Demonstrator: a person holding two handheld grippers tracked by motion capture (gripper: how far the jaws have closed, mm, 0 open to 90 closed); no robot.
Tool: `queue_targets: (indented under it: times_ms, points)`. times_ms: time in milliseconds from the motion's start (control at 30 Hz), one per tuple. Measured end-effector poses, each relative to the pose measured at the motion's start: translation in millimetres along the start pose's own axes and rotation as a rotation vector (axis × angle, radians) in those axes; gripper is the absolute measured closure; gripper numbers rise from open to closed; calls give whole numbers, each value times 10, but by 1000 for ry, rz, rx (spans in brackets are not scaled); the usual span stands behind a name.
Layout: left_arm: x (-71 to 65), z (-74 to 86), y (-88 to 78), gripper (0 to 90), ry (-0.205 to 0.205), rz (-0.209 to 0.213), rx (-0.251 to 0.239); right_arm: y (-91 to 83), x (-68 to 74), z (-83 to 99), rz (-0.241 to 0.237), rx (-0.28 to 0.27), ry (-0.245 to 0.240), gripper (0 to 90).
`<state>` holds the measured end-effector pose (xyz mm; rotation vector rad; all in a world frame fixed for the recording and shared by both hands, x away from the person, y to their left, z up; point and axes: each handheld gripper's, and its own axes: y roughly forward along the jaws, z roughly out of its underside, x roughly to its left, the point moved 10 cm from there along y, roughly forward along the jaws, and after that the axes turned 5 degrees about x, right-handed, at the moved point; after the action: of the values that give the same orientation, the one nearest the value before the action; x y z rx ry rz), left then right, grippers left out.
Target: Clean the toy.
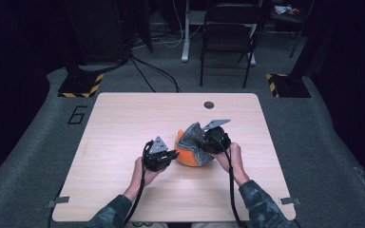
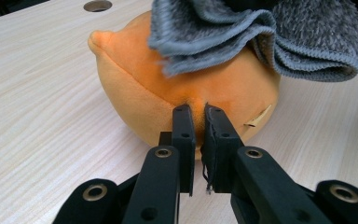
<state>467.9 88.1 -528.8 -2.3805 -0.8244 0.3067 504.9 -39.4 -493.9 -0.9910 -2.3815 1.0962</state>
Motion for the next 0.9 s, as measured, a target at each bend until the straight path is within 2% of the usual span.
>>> queue_targets:
  times_ms: [33,167,233,300,600,767,900]
  points:
    - [4,2,0,836,-1,0,1,-2,-41,24,-2,2,18,732]
    - [8,4,5,836,-8,-1,-4,-7,-101,70,1,17,28,732]
    - [6,3,7,836,-7,0,-4,-8,-152,107,-2,26,53,732]
    - [6,4,6,836,-8,0,-4,-15,-170,133,-6,41,50,732]
    - [-3,5,5,835,-4,7,0,3,-323,274,-9,82,98,732]
    - [-6,6,7,835,-5,10,0,44,-412,359,2,111,135,733]
    - [-7,4,9,835,-5,11,-1,58,-447,396,7,127,141,733]
